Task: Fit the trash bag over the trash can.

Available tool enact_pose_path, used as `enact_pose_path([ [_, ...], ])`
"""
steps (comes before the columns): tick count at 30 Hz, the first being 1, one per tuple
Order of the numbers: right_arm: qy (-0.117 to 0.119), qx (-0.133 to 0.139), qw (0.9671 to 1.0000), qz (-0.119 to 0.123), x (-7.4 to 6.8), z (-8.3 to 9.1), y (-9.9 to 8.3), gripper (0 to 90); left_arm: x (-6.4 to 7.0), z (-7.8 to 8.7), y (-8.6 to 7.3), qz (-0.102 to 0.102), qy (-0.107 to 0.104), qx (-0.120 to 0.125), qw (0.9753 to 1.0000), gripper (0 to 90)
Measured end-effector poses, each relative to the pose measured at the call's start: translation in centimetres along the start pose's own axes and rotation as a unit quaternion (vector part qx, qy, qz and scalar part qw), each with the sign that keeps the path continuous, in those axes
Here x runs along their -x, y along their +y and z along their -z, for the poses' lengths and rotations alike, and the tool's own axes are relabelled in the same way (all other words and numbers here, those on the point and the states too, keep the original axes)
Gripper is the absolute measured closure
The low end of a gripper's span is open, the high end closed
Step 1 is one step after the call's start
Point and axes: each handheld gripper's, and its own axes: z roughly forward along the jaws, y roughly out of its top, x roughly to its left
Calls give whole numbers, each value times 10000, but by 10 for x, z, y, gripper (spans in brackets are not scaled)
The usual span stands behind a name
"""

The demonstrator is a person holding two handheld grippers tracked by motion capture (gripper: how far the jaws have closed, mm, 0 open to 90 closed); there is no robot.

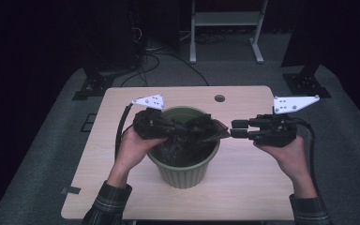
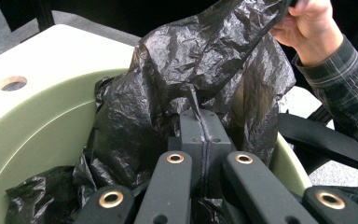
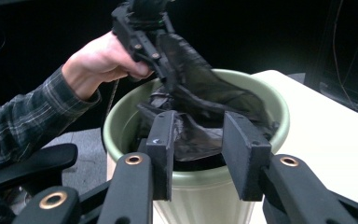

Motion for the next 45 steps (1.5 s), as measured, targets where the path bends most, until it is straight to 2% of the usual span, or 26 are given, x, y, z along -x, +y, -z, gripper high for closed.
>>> enact_pose_path([
  [8,212,-8,9998,10,-7,-13,-2,645,-1,-2,1,12,-15,15,10000,898],
  [10,179,-70,9998,68,-8,-15,-3,713,0,-1,0,12,-8,14,10000,899],
  [12,125,-119,9997,168,-9,-16,-4,824,0,1,0,15,1,26,10000,899],
  [14,27,-140,9996,241,-9,-17,-4,880,-1,5,-1,18,45,28,10000,899],
  [20,-97,-188,9994,263,-7,-14,-8,896,-3,30,-9,75,224,113,9997,899],
  [24,-159,-223,9993,245,-5,-9,-13,896,-3,52,-20,185,409,201,9988,899],
  [35,-471,-319,9983,147,1,12,-29,897,-11,111,-63,590,870,538,9930,899],
  [39,-636,-357,9973,106,5,21,-36,897,-10,121,-74,659,945,595,9916,899],
  [45,-818,-459,9956,-66,10,34,-52,897,-10,122,-89,744,978,540,9909,899],
])
